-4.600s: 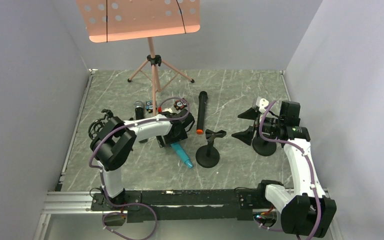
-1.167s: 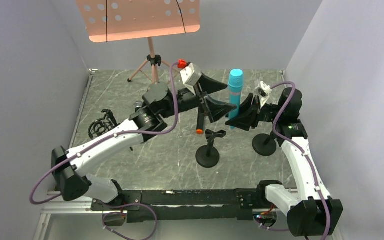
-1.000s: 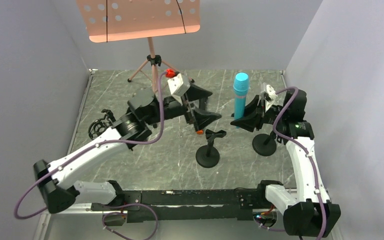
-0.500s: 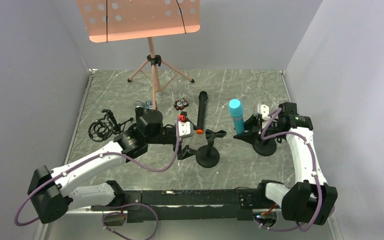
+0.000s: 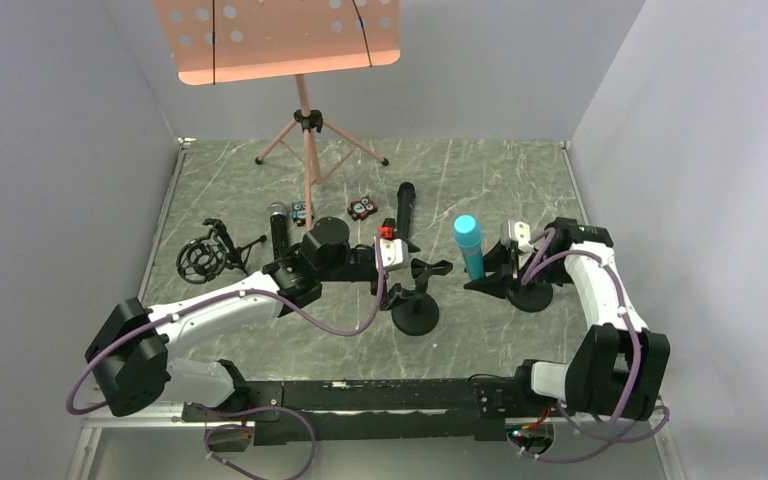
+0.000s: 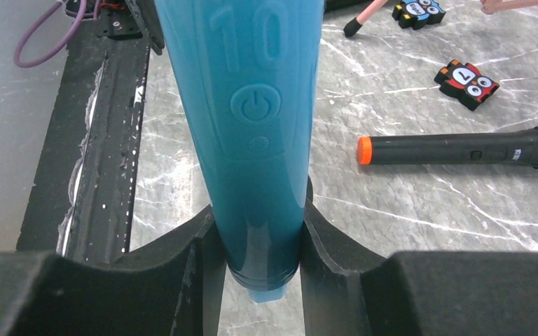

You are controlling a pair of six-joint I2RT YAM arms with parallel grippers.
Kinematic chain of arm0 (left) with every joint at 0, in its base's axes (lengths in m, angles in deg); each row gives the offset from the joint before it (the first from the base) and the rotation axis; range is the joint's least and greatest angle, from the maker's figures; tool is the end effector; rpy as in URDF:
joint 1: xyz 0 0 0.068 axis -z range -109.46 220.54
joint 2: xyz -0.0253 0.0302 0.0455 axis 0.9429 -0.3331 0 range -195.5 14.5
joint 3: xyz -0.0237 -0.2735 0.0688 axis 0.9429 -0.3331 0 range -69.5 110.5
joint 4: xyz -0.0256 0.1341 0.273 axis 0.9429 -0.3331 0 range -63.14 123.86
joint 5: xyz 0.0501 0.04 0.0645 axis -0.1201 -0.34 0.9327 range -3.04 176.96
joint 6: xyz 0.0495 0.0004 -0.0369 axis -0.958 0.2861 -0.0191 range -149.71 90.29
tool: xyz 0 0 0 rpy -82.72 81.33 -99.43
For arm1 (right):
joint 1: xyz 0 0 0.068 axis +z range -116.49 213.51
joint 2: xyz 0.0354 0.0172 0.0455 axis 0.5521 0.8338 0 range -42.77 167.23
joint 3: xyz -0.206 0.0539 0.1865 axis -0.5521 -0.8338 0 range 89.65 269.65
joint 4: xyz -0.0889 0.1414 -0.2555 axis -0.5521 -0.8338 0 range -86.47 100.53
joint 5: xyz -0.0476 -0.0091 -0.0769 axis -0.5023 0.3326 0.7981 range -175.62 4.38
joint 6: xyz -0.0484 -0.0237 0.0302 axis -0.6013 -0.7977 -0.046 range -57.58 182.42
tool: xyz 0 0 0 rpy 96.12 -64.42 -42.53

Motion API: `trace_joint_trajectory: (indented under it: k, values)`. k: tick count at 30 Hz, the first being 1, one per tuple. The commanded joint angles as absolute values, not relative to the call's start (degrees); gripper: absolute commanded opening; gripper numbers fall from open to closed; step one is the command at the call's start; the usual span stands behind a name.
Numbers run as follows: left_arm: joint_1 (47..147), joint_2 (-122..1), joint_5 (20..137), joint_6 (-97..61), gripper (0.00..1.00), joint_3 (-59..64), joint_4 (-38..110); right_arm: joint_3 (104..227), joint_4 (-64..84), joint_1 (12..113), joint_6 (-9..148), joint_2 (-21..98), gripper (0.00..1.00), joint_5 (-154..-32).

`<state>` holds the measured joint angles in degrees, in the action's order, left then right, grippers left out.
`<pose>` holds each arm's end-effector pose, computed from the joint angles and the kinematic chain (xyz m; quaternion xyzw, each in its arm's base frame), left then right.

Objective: Attach the microphones to the stand

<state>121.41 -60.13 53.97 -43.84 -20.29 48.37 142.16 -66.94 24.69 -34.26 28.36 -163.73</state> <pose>0.1994 -0.2853 0.2860 0.5497 0.5265 -0.4002 0.5103 0.2220 0.0118 0.2541 -0.5139 0.5817 0.4137 0.4759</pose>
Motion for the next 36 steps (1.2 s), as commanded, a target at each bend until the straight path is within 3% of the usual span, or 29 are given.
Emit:
trace_joint_trajectory:
  k: [1, 5, 17, 19, 22, 25, 32, 36]
  values:
    - [121.89, -61.18, 56.34, -41.64, 0.96, -20.46, 55.56, 142.86, -73.74, 24.55, -45.37, 31.08, 0.08, -166.66]
    - [122.26, -62.25, 57.33, -41.34, 0.89, -19.58, 53.9, 143.31, -75.18, 24.66, -47.03, 33.04, 0.08, -166.74]
    - [123.99, -62.95, 61.31, -41.03, 0.83, -19.77, 54.14, 143.27, -70.35, 25.14, -41.51, 32.89, 0.08, -166.23]
    - [124.08, -63.21, 61.64, -41.17, 0.78, -19.25, 53.48, 143.2, -69.31, 25.21, -40.22, 32.89, 0.08, -166.09]
    - [124.07, -64.2, 61.51, -40.91, 0.53, -17.84, 51.04, 143.1, -67.08, 25.45, -37.67, 32.6, 0.08, -165.83]
    - [124.07, -65.02, 61.17, -40.23, 0.38, -16.49, 48.77, 142.85, -64.08, 26.2, -33.77, 32.17, 0.08, -165.27]
    - [124.07, -63.93, 61.07, -38.64, 0.31, -18.39, 50.64, 141.68, -52.14, 26.92, -24.03, 31.12, 0.09, -163.2]
    - [124.07, -63.88, 60.62, -38.04, 0.3, -19.11, 51.48, 141.26, -54.44, 28.38, -30.3, 32.8, 0.09, -163.5]
